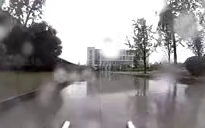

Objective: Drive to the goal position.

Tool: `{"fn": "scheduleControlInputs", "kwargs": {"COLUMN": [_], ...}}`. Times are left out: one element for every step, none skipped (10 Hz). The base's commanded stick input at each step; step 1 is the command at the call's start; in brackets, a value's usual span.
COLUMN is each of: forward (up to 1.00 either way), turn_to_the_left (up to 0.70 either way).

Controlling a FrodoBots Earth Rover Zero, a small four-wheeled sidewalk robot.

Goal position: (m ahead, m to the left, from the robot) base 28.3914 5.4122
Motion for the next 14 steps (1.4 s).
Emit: {"fn": "scheduleControlInputs", "kwargs": {"forward": [0.70,0.70,0.70,0.70,0.70,0.70,0.70,0.70,0.70,0.70,0.70,0.70,0.70,0.70], "turn_to_the_left": [0.00,0.00,0.00,0.04,0.08,0.12,0.11,0.04,0.00,0.00,0.00,0.08,0.14,0.10]}}
